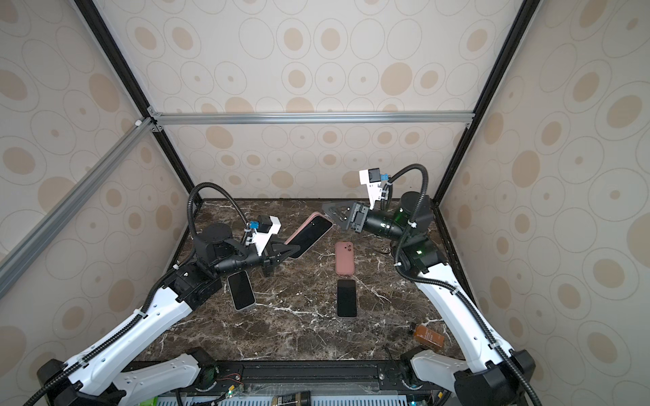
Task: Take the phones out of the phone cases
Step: 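Raise the phone with the left gripper while the right gripper regrips the case edge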
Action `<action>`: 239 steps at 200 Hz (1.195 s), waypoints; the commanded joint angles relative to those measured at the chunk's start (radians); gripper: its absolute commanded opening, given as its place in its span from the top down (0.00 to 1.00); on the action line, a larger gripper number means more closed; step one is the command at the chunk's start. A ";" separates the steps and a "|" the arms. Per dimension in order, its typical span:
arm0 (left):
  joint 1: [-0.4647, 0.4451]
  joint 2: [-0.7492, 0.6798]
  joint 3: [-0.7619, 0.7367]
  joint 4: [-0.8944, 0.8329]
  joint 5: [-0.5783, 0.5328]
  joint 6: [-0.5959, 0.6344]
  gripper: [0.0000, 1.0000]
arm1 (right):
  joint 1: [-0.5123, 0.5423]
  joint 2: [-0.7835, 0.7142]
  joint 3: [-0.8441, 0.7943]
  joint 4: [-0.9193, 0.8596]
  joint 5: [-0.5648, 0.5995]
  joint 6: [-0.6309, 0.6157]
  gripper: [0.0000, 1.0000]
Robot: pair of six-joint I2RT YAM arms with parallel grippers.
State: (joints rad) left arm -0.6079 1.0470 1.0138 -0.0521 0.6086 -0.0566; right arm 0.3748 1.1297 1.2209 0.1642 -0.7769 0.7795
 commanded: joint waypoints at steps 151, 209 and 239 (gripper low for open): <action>0.093 -0.046 -0.025 0.745 0.280 -0.607 1.00 | 0.215 -0.027 -0.121 0.240 -0.156 -0.464 0.32; 0.094 -0.046 -0.045 0.787 0.318 -0.634 1.00 | 0.296 0.030 -0.082 0.267 -0.145 -0.529 0.33; 0.091 -0.039 -0.049 0.826 0.338 -0.656 1.00 | 0.313 0.050 -0.065 0.284 -0.147 -0.521 0.35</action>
State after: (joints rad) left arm -0.5217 1.0222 0.9493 0.6426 0.9188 -0.6716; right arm 0.6724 1.1713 1.1179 0.3912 -0.9161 0.2798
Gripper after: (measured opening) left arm 0.119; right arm 0.662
